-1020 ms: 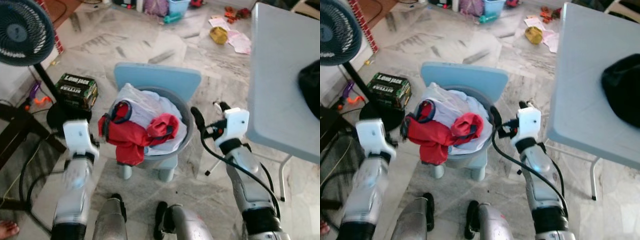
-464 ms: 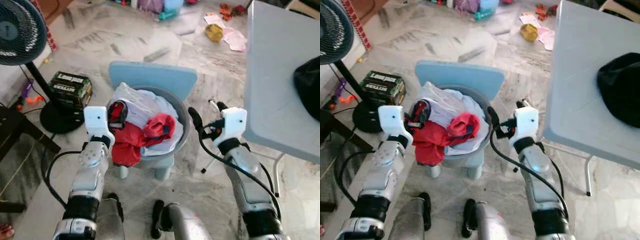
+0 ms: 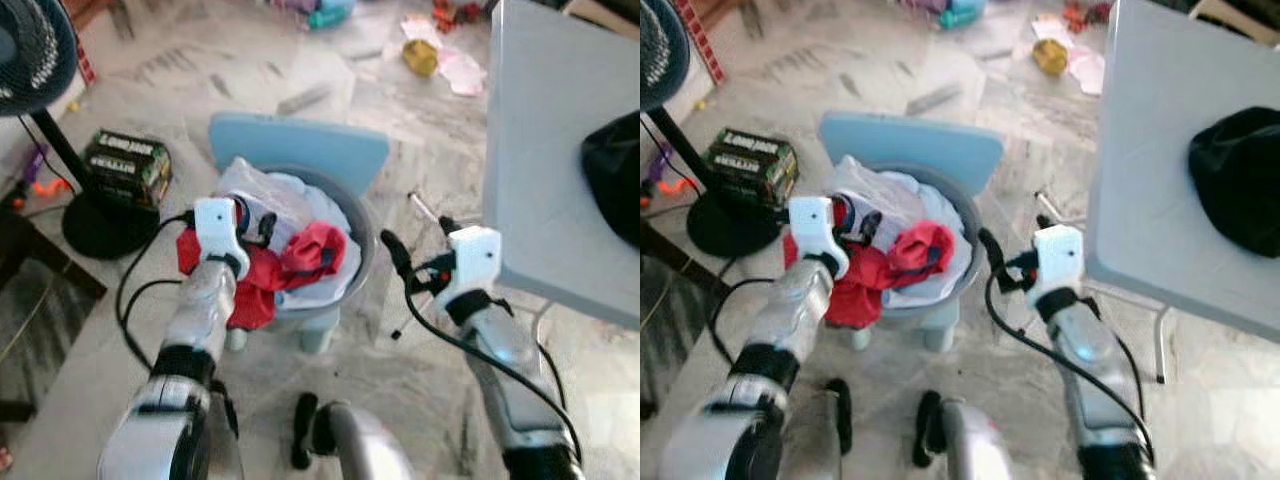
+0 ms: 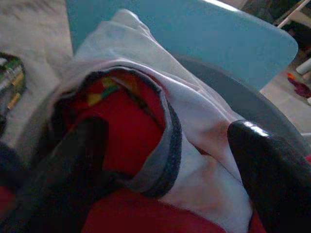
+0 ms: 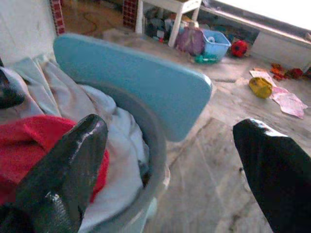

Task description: Hang hanger

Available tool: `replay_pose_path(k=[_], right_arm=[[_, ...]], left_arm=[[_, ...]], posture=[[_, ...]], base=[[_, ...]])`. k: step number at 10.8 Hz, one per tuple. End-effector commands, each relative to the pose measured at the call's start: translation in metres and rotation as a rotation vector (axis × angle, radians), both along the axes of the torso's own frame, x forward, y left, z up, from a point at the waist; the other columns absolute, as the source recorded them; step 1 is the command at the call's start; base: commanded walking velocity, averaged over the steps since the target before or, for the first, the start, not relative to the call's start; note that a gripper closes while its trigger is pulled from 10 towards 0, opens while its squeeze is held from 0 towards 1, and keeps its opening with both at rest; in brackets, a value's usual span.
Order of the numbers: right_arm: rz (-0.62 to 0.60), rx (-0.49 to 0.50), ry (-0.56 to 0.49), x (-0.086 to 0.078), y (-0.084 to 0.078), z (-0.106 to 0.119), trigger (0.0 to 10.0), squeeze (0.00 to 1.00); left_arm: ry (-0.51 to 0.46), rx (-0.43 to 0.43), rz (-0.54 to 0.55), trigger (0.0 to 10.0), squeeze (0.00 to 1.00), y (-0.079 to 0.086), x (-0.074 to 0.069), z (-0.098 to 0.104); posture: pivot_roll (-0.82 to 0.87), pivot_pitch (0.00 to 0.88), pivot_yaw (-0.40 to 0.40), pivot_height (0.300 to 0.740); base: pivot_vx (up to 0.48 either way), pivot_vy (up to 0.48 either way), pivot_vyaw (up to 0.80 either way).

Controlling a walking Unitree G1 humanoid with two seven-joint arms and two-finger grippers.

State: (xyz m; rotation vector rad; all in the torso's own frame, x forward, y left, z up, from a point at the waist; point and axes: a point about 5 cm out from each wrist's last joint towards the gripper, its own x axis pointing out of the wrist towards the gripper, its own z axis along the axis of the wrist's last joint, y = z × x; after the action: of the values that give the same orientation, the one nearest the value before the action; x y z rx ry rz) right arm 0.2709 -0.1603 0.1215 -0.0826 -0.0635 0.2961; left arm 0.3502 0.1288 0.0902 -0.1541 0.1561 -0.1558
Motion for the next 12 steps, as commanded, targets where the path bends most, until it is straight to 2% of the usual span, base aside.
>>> replay_pose_path(k=[1,2,7,10,12], right_arm=[[-0.016,-0.010,0.000,-0.004,-0.007,0.003,10.0,0.00],[-0.023,-0.015,0.005,-0.006,-0.008,0.004,10.0,0.00],[-0.029,-0.021,0.028,-0.008,-0.007,0.002,10.0,0.00],[-0.037,-0.019,0.031,-0.005,-0.008,0.000,10.0,0.00],[-0.031,-0.013,0.029,-0.003,-0.004,0.000,10.0,0.00]], left_arm=[[0.019,-0.007,-0.032,4.1,0.00,-0.008,-0.001,-0.005],[0.003,-0.023,-0.056,0.0,0.00,-0.011,0.001,-0.003],[-0.027,0.009,-0.063,0.0,0.00,-0.005,0.006,-0.001],[-0.034,-0.024,-0.053,0.0,0.00,-0.003,0.008,0.001],[-0.038,-0.039,-0.033,0.0,0.00,0.003,0.009,0.002]], posture=[[-0.08,0.291,-0.197,0.740],[-0.09,0.297,-0.199,0.740],[-0.08,0.302,-0.192,0.740],[-0.07,0.294,-0.184,0.740],[-0.07,0.292,-0.184,0.740]], base=[[0.000,0.000,0.00],[0.000,0.000,0.00],[0.000,0.000,0.00],[0.000,0.000,0.00],[0.000,0.000,0.00]])
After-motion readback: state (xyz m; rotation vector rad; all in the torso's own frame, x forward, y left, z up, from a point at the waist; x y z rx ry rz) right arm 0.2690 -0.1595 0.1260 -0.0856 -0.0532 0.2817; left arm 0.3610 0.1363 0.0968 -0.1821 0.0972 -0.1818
